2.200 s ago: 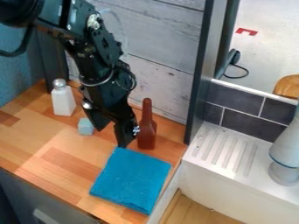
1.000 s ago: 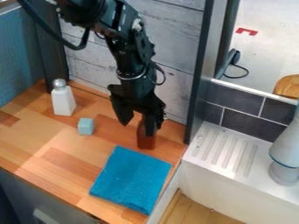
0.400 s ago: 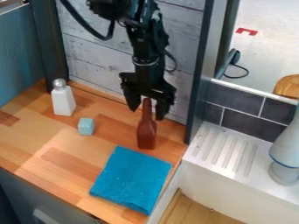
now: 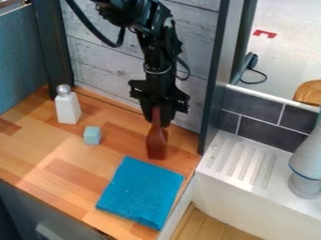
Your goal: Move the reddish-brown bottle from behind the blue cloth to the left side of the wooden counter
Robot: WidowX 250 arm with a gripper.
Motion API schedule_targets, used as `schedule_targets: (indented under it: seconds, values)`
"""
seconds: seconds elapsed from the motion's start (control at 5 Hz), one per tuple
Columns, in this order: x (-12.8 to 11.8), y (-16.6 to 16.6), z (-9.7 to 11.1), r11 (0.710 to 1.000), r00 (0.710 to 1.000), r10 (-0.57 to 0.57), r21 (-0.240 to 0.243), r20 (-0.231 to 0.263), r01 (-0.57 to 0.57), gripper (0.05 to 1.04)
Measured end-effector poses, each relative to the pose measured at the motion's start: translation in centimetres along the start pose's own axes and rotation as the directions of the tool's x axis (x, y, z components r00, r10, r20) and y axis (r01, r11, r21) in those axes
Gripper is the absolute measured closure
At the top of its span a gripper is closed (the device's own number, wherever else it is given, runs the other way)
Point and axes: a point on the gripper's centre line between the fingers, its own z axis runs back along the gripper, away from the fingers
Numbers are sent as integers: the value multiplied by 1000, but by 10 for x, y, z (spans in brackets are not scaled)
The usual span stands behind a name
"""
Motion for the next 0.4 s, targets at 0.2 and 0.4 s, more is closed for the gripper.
schedule_targets:
  seconds: [0.2,0.4]
  values:
    - [-3,-3,1,1000,1000,-3,-26,-6,3,714]
    - [-12,-3,10,998,1000,-15,-60,-9,15,714]
